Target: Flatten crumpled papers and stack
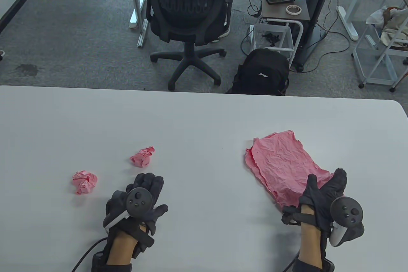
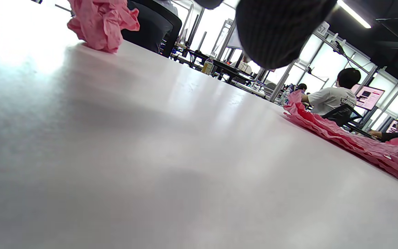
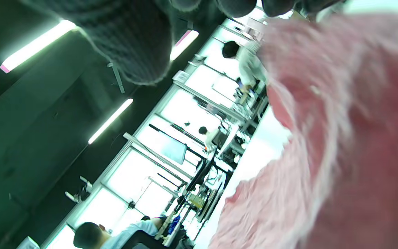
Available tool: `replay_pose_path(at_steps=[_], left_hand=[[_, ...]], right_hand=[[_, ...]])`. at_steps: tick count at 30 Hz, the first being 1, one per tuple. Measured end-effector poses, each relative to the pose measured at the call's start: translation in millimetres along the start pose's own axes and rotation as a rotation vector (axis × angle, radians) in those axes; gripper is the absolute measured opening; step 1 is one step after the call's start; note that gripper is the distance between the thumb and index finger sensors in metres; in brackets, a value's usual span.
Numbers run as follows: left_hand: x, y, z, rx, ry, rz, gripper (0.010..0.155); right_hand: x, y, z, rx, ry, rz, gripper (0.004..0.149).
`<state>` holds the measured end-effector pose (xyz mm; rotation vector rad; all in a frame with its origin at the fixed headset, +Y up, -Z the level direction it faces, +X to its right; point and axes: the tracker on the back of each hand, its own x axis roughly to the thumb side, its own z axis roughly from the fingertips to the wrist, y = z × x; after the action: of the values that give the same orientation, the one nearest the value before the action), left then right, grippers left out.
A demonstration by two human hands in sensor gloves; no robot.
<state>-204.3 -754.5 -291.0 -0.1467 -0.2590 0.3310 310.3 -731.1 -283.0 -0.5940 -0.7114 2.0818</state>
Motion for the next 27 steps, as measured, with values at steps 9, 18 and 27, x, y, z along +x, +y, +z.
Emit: replay_pose_path(at_steps=[9, 18, 27], left_hand=[[-10.3, 13.0, 9.3, 0.171, 0.130, -0.002, 0.083], [-13.3, 44.9, -37.3, 0.298, 0.238, 0.085, 0.080], [-31.0, 35.1, -102.9, 0.026, 0.439, -0.128, 0.079]], right_hand=[[42.5, 18.1, 24.6, 0.023, -0.300, 0.088, 0.082], [55.1, 59.5, 45.5, 0.228, -0.403, 0.076, 0.079], [69.3, 70.6, 63.6, 0.316, -0.459, 0.012, 0.071]])
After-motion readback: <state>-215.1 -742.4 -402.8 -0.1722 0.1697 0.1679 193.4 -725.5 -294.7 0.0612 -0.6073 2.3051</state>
